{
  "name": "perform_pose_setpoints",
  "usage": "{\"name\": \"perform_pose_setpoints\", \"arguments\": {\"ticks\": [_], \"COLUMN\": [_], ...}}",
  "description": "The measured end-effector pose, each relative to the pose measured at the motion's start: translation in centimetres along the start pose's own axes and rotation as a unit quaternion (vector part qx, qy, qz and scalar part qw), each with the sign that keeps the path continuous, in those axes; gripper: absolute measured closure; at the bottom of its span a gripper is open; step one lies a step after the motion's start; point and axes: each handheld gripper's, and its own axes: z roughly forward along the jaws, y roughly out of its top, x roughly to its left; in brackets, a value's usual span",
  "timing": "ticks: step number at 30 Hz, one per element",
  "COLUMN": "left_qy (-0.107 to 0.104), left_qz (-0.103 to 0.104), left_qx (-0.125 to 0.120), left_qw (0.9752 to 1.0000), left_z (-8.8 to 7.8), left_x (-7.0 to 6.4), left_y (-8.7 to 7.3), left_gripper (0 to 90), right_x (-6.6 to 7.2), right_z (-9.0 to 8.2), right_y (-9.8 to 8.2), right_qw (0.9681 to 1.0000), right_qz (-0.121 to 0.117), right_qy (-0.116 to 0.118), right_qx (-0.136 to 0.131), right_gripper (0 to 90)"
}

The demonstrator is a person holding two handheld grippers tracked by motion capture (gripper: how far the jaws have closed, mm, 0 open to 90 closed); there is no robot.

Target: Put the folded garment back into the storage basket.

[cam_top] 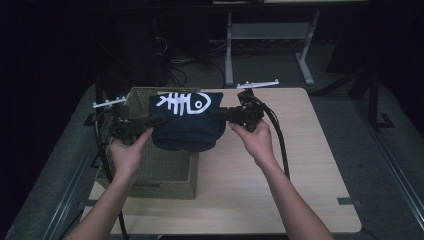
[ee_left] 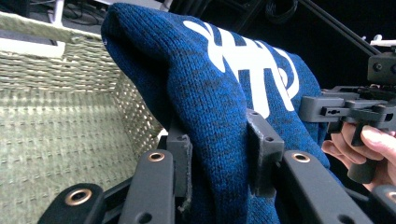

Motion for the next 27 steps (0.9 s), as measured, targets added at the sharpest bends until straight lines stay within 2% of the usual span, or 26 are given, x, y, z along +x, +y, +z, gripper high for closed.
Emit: {"name": "perform_pose_setpoints", "arguments": {"ticks": [13,20,27], "left_qy": [0.016,0.023,0.035], "left_qz": [-0.008,-0.018,-0.019], "left_qx": [-0.010,-0.014,-0.016], "left_qw": [0.9998,0.9995,0.9991], "left_z": [-2.2,-2.8,-3.7], "left_x": [1.7,2.8,3.7], "left_y": [0.3,-0.1,-0.3], "left_gripper": [66.7,66.7,66.6], "right_x": [1.3,1.5,1.8], "right_z": [2.6,4.1,5.5], "right_y": [0.7,0.8,0.7], "right_qw": [0.9999,0.9998,0.9997], "right_qz": [-0.003,-0.002,0.003], "right_qy": [0.012,0.016,0.023], "right_qx": [0.002,0.010,0.011], "right_gripper": [71.3,71.3,71.3]}}
